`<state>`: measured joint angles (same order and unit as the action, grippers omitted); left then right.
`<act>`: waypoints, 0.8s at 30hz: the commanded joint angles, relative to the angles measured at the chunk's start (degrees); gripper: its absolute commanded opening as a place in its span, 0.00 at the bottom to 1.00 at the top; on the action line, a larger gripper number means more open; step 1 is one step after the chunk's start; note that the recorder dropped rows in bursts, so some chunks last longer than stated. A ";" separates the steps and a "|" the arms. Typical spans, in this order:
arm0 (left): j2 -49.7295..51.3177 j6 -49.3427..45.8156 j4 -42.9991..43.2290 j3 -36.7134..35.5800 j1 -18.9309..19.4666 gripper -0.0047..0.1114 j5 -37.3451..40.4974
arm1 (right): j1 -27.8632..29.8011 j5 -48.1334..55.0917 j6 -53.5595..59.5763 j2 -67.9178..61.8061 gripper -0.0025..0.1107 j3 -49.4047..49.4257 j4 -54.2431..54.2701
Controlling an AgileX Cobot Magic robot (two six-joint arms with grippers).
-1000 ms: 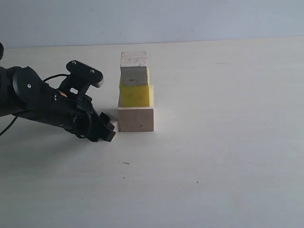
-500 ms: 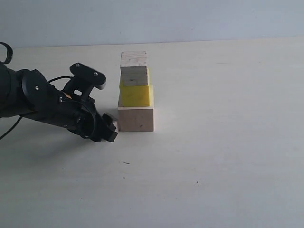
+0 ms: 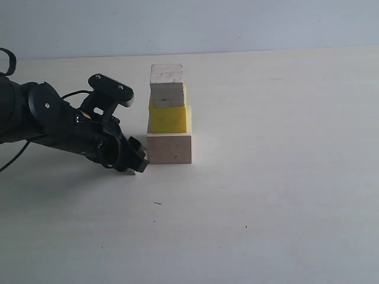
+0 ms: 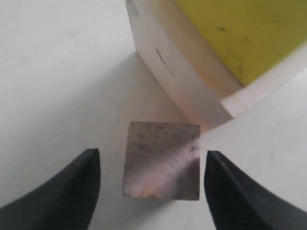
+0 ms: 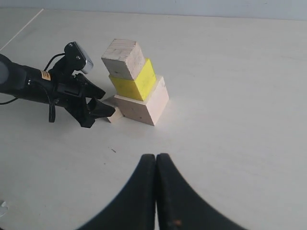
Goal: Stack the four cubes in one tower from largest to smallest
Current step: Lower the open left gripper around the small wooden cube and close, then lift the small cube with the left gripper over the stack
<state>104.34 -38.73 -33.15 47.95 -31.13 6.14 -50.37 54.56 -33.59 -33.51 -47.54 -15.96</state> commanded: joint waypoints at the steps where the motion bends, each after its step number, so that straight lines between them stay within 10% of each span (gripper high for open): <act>1: 0.30 -0.59 -0.08 0.34 -0.28 0.45 0.79 | -0.25 -0.77 0.01 0.34 0.02 0.29 0.44; 12: 0.30 -1.13 -0.08 0.34 -0.28 0.04 2.16 | -0.25 -0.77 0.01 0.34 0.02 0.29 0.83; 24: -6.15 0.19 3.18 0.59 6.79 0.04 12.72 | -0.25 -0.77 0.11 0.34 0.02 0.29 1.71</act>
<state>101.01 -39.45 -31.82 48.16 -27.35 14.56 -50.37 54.56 -33.59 -33.51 -47.54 -14.38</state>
